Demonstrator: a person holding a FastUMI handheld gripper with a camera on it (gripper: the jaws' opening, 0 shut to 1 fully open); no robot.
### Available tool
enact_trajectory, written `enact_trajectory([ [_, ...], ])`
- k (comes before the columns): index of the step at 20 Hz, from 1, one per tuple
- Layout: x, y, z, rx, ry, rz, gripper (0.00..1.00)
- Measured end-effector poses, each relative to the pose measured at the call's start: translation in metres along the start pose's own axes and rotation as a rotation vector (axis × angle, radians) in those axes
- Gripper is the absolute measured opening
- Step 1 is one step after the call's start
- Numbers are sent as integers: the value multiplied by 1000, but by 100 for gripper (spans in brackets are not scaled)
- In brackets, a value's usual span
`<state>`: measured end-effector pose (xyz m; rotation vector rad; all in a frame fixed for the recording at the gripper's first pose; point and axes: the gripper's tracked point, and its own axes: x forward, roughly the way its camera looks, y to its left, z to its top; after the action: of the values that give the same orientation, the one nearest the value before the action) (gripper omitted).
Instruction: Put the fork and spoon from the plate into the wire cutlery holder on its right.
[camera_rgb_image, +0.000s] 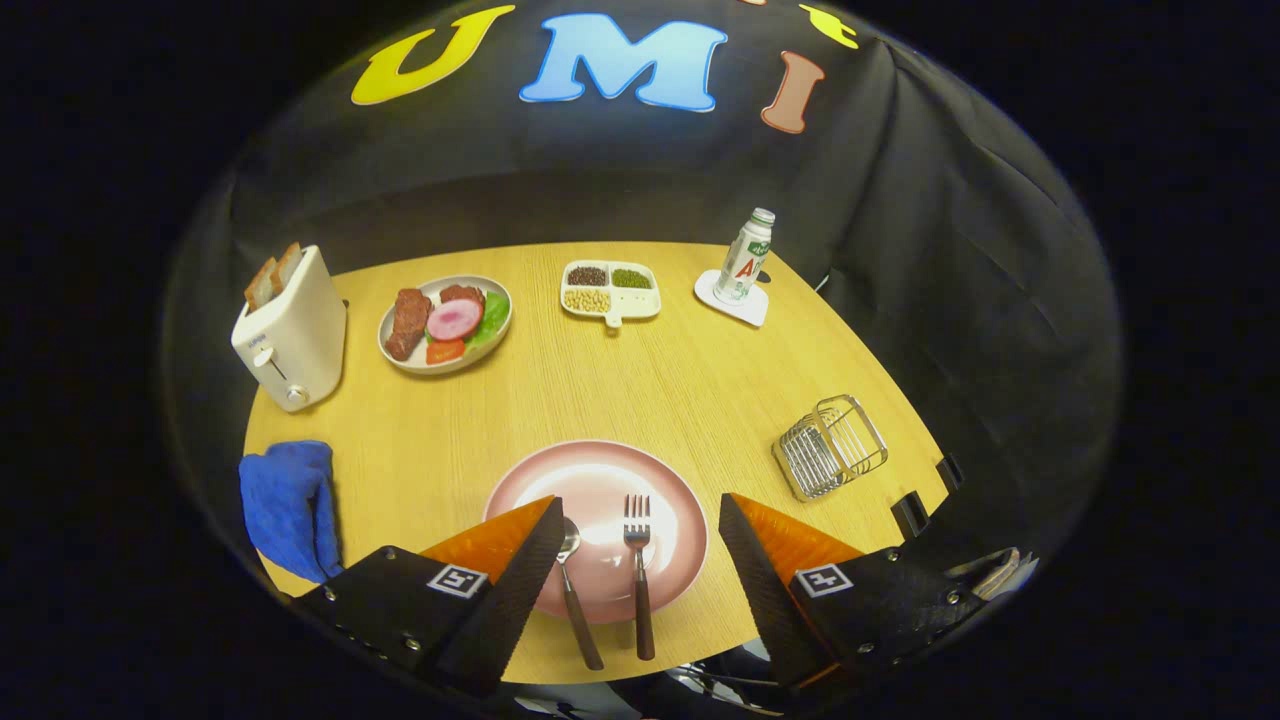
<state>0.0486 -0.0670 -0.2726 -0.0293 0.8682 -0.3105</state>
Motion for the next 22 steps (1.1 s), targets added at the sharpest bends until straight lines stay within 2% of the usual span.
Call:
enact_trajectory([
  [8,43,10,-41,-24,164,23,94],
  [11,54,4,-57,-59,230,5,93],
  [14,65,5,-69,-116,283,21,91],
  [16,72,4,-77,-158,319,36,70],
  [17,74,5,-83,-173,347,44,65],
  [22,84,6,-105,-218,427,67,65],
])
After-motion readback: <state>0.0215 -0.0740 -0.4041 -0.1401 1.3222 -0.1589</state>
